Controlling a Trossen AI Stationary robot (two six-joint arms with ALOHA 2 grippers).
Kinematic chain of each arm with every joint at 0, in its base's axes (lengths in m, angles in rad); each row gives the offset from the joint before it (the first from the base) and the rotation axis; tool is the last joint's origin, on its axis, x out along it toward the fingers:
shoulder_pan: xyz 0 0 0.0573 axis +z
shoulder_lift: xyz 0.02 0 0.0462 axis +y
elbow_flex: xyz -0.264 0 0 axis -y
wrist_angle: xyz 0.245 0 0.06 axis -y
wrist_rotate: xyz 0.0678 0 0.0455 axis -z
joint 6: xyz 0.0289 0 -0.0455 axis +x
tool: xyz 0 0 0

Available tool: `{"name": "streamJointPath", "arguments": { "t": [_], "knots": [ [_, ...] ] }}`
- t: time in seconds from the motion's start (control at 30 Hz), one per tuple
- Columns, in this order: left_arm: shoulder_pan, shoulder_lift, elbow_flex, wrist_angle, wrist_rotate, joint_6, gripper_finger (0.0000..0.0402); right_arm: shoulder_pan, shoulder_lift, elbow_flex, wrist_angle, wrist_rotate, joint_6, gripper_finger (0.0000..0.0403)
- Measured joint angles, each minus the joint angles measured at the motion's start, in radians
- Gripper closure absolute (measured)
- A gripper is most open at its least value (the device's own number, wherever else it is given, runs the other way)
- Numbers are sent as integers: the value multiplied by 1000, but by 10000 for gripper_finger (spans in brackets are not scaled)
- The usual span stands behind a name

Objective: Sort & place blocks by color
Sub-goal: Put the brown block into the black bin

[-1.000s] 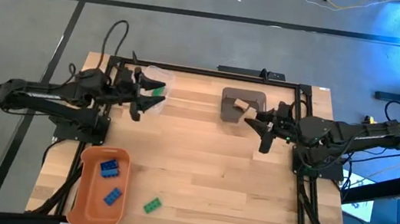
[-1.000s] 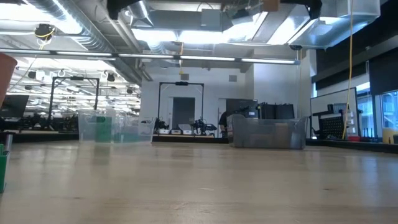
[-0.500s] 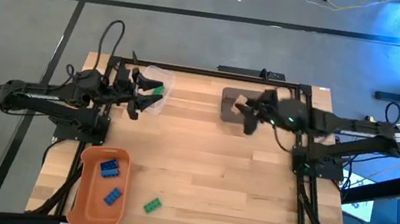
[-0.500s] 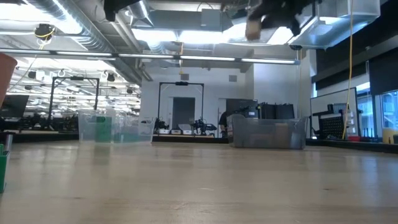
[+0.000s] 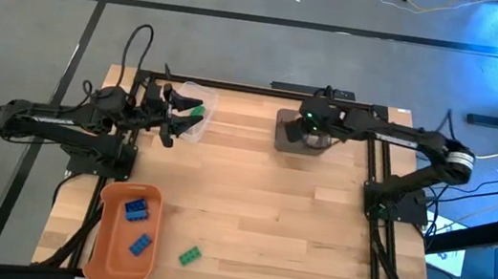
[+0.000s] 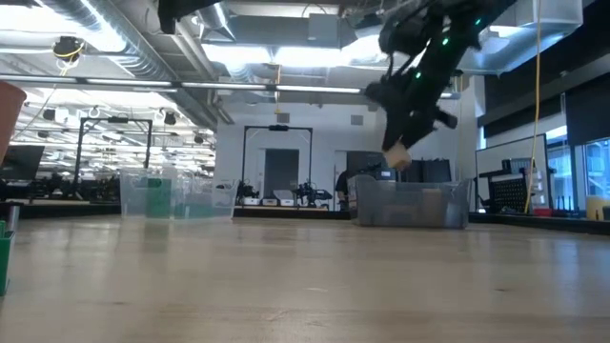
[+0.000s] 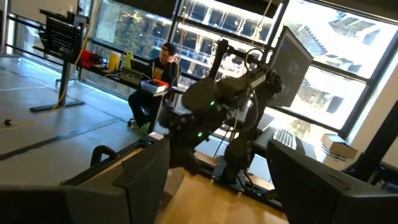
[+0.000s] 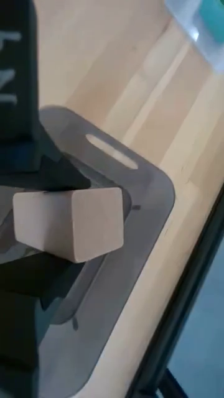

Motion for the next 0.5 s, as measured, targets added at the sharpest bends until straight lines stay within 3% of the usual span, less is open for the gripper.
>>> {"name": "streamJointPath", "arguments": {
  "t": [0.2, 0.5],
  "knots": [
    [0, 0, 0, 0, -14, 0, 143, -9, 111, 0, 85, -8, 62, 272],
    [0, 0, 0, -1, -15, 0, 143, -9, 184, 0, 87, -49, 115, 199]
  ]
}}
